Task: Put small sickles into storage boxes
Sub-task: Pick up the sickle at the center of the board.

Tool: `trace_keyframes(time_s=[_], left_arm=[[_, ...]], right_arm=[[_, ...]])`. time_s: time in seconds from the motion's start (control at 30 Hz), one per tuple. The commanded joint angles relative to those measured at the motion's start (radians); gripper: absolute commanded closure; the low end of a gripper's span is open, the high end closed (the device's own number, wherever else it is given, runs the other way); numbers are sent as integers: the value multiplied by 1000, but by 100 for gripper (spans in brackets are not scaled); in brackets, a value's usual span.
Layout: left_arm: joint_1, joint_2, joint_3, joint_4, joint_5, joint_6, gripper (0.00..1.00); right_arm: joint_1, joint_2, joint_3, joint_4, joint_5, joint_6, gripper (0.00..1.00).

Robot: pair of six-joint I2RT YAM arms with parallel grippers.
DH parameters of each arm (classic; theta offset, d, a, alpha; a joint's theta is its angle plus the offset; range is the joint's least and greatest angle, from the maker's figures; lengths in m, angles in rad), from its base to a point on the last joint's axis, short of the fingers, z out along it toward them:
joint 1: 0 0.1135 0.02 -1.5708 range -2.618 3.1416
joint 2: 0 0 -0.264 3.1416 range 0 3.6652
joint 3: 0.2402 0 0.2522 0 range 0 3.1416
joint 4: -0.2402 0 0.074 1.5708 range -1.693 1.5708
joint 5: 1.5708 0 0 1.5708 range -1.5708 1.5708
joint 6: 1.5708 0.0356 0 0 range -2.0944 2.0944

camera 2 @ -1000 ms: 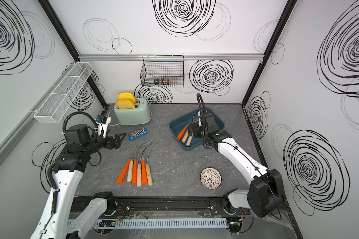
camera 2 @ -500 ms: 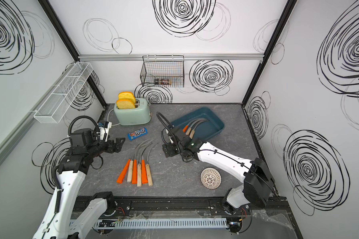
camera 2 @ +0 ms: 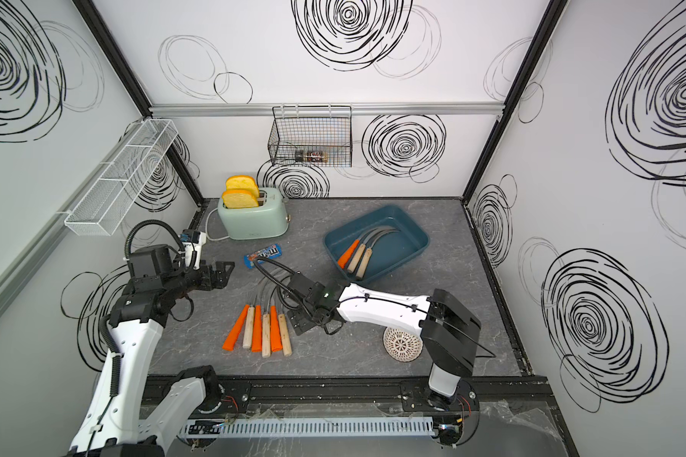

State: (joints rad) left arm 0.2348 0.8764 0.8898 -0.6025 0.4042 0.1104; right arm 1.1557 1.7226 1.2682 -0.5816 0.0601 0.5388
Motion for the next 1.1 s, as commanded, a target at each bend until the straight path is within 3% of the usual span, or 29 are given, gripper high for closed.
trace_keyframes(time_s=[0.0, 0.4, 0.6, 1.07], left_arm=[[16, -18, 16, 9, 17, 50, 4], [74, -28, 21, 1, 97, 100, 4], [85, -42, 18, -31, 63, 133, 4], [90, -39, 48, -41, 85, 61, 4]], right_arm=[[12, 34, 57, -45, -15, -3, 20], [17, 180, 165, -27, -78, -28, 23], [32, 244, 205, -40, -90, -28, 29], [68, 299, 238, -49, -39, -15, 34]])
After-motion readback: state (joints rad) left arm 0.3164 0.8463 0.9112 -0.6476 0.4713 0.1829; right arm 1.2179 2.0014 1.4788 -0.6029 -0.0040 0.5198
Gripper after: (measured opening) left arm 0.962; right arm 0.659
